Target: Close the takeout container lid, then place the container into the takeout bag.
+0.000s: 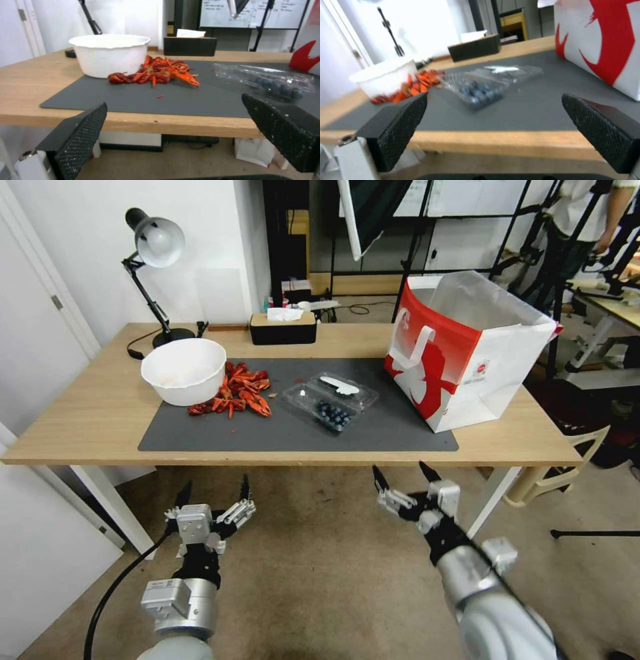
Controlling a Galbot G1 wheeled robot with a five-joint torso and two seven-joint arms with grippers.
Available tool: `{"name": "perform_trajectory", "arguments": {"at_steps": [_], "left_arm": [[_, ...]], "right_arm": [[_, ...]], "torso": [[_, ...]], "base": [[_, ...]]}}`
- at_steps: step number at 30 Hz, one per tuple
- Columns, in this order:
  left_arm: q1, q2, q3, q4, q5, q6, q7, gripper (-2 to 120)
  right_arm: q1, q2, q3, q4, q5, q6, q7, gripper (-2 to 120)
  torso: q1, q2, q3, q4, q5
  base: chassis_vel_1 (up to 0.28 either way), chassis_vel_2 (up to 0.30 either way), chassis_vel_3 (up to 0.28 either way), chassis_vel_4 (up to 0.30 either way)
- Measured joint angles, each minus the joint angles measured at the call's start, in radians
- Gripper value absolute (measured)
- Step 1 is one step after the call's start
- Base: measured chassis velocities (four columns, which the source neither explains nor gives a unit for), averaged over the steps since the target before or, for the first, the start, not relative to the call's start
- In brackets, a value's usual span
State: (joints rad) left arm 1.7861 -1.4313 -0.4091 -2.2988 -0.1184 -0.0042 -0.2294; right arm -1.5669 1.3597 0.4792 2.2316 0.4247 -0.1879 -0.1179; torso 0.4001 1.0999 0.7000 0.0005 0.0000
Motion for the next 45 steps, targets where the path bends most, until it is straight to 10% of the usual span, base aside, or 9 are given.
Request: {"name": "perform_trajectory", "arguments": {"at_steps": [10, 21, 45], "left_arm": [[-0.005, 0.006, -0.037, 0.032, -0.016, -0.024, 0.017, 100], [-0.008, -0.019, -0.053, 0.055, -0.015, -0.026, 0.01, 100], [0.002, -0.033, -0.068, 0.068, -0.011, -0.036, -0.015, 100]], "right_arm": [[0.363, -0.177, -0.087, -0.213, 0.362, -0.099, 0.063, 100], [0.654, -0.188, -0.23, -0.41, 0.623, -0.318, 0.27, 100], [0.825, -0.099, -0.319, -0.556, 0.655, -0.448, 0.405, 100]], "torso": [[0.0, 0.0, 0.0, -0.0004, 0.0001], [0.0, 0.0, 0.0, -0.0006, 0.0], [0.0, 0.0, 0.0, -0.0006, 0.0]], "base": [[0.0, 0.0, 0.0, 0.0], [0.0, 0.0, 0.0, 0.0], [0.0, 0.0, 0.0, 0.0]]}}
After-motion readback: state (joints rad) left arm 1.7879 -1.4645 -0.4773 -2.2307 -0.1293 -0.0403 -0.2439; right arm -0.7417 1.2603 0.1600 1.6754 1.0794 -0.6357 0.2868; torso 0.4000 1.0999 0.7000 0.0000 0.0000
